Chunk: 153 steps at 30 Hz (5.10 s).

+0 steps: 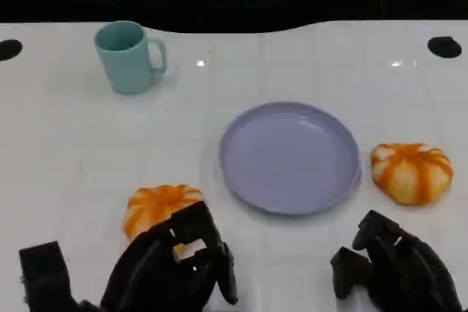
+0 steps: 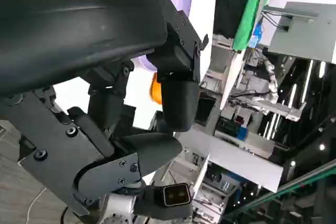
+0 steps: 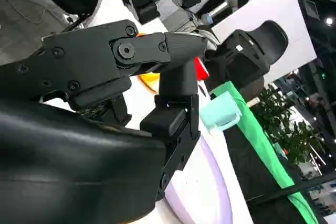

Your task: Grasp the bread from the table and place it into the plate.

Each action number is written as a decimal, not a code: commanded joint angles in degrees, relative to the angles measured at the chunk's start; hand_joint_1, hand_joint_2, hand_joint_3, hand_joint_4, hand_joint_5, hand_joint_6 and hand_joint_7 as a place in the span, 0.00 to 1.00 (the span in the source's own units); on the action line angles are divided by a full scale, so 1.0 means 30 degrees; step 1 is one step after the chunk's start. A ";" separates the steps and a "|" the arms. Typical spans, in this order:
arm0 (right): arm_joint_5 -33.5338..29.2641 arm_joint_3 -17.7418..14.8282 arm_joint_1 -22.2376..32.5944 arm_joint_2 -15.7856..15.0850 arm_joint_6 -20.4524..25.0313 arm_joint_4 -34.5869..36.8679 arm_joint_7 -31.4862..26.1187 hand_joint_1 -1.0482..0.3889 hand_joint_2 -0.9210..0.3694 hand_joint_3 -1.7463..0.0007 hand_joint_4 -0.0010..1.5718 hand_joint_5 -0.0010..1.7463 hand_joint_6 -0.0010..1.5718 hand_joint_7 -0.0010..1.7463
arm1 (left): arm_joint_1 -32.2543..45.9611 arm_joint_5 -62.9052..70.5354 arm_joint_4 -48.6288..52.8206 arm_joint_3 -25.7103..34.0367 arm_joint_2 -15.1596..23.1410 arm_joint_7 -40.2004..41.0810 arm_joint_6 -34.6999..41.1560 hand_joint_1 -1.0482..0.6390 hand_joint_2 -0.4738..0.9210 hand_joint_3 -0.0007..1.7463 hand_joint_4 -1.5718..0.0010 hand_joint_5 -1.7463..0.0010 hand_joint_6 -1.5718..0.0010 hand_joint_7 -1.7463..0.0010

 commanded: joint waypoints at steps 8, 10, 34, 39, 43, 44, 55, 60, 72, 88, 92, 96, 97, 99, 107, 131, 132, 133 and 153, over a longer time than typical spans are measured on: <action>0.0158 -0.0201 -0.0110 -0.0310 0.0048 0.0072 -0.0060 0.35 0.00 0.87 0.49 0.96 0.44 0.81 | -0.0104 0.0085 -0.0002 0.0146 0.0223 -0.0190 -0.0121 0.31 0.61 0.72 0.52 0.00 0.63 0.07; 0.0091 -0.0182 -0.0098 -0.0313 0.0061 0.0039 -0.0184 0.34 0.00 0.87 0.50 0.96 0.44 0.81 | -0.0104 0.0091 -0.0003 0.0147 0.0225 -0.0199 -0.0142 0.30 0.60 0.72 0.52 0.00 0.62 0.07; 0.0169 -0.0147 -0.0143 -0.0232 -0.0045 0.0263 0.0020 0.34 0.00 0.87 0.50 0.95 0.44 0.80 | -0.1294 0.6262 -0.0486 0.0719 0.2587 0.0933 -0.7761 0.20 0.99 0.10 0.74 0.42 0.80 0.67; 0.0238 -0.0137 -0.0171 -0.0230 0.0180 0.0180 -0.0026 0.34 0.00 0.88 0.50 0.95 0.44 0.80 | -0.1587 1.0743 -0.1784 0.1361 0.4301 0.3211 -0.9023 0.16 1.00 0.08 0.86 0.54 0.84 0.81; 0.0121 -0.0121 -0.0118 -0.0215 0.0072 0.0061 -0.0133 0.35 0.00 0.88 0.50 0.95 0.44 0.80 | -0.1937 1.5749 -0.3011 0.1856 0.5986 0.5496 -0.9610 0.13 1.00 0.11 0.87 0.58 0.81 0.91; 0.0063 -0.0098 -0.0086 -0.0217 0.0000 0.0021 -0.0168 0.35 0.00 0.88 0.49 0.96 0.44 0.80 | -0.2086 1.7269 -0.3349 0.1916 0.6473 0.6120 -0.9690 0.13 1.00 0.12 0.86 0.61 0.80 0.93; 0.0139 -0.0072 0.0064 -0.0217 -0.0191 -0.0144 0.0008 0.34 0.00 0.86 0.49 0.96 0.43 0.81 | -0.3299 2.6318 -0.4568 0.0034 0.8712 0.7610 -0.6193 0.14 1.00 0.02 0.72 0.87 0.78 1.00; 0.0178 -0.0026 0.0061 -0.0187 -0.0208 -0.0179 0.0038 0.34 0.00 0.86 0.49 0.97 0.44 0.81 | -0.4174 2.7428 -0.3161 -0.1378 0.8892 0.7204 -0.5036 0.17 0.98 0.00 0.70 0.91 0.77 1.00; 0.0172 0.0070 0.0287 -0.0245 -0.0061 -0.0513 0.0006 0.35 0.00 0.85 0.49 0.98 0.43 0.82 | -0.6583 2.7858 0.2039 -0.4665 0.8569 0.7876 -0.3672 0.17 0.98 0.01 0.67 0.94 0.77 1.00; 0.0162 0.0083 0.0543 -0.0238 0.0223 -0.0948 -0.0235 0.34 0.00 0.87 0.49 0.98 0.44 0.82 | -1.0830 2.7893 1.5606 -0.8038 0.7352 2.4335 -0.9530 0.46 0.76 0.66 0.48 0.00 0.56 0.04; 0.0208 0.0058 0.0533 -0.0219 0.0309 -0.0939 -0.0239 0.34 0.00 0.86 0.49 0.98 0.44 0.82 | -1.1484 2.8004 1.7074 -0.8823 0.7232 2.6634 -1.0001 0.47 0.72 0.73 0.47 0.00 0.58 0.00; 0.0143 0.0050 0.0466 -0.0221 0.0170 -0.0809 -0.0213 0.34 0.00 0.87 0.49 0.97 0.44 0.81 | -1.1841 2.7989 1.7449 -0.9262 0.7270 2.7964 -0.9950 0.48 0.71 0.71 0.48 0.00 0.60 0.00; 0.0116 0.0053 0.0459 -0.0228 0.0140 -0.0783 -0.0217 0.34 0.00 0.87 0.49 0.97 0.44 0.81 | -1.1882 2.7931 1.7466 -0.9313 0.7286 2.8177 -0.9954 0.48 0.71 0.71 0.49 0.00 0.60 0.00; 0.0123 0.0043 0.0440 -0.0248 0.0196 -0.0745 -0.0226 0.34 0.00 0.86 0.49 0.98 0.44 0.81 | -1.1906 2.7833 1.7161 -0.9305 0.7390 2.8297 -0.9770 0.49 0.71 0.69 0.49 0.00 0.61 0.00; 0.0136 -0.0047 0.0266 -0.0307 -0.0067 -0.0386 -0.0044 0.35 0.00 0.86 0.49 0.98 0.43 0.82 | -1.1335 2.5761 1.4395 -0.7583 0.7052 2.7819 -0.9125 0.49 0.73 0.63 0.50 0.00 0.62 0.00; 0.0020 0.0109 0.0576 -0.0255 0.0391 -0.0641 -0.0391 0.33 0.00 0.87 0.50 0.95 0.45 0.79 | -1.5038 2.3802 1.2139 -0.7610 0.3093 2.1405 -0.7550 0.48 0.69 0.64 0.44 0.00 0.55 0.00; -0.0033 0.0117 0.0577 -0.0262 0.0279 -0.0610 -0.0374 0.33 0.00 0.87 0.51 0.95 0.46 0.79 | -1.5339 2.3848 1.2584 -0.7726 0.2844 2.1432 -0.7594 0.47 0.69 0.65 0.44 0.00 0.55 0.00; -0.0047 0.0110 0.0564 -0.0259 0.0186 -0.0554 -0.0332 0.33 0.00 0.87 0.51 0.95 0.45 0.80 | -1.5632 2.3881 1.3080 -0.7822 0.2588 2.1553 -0.7712 0.47 0.69 0.65 0.44 0.00 0.55 0.00; 0.0134 0.0074 0.0555 -0.0214 0.0246 -0.0580 -0.0305 0.34 0.00 0.87 0.50 0.96 0.44 0.80 | -1.8455 2.3937 1.6502 -0.9314 0.2102 1.5674 -0.6843 0.24 0.99 0.19 0.84 0.61 0.76 0.94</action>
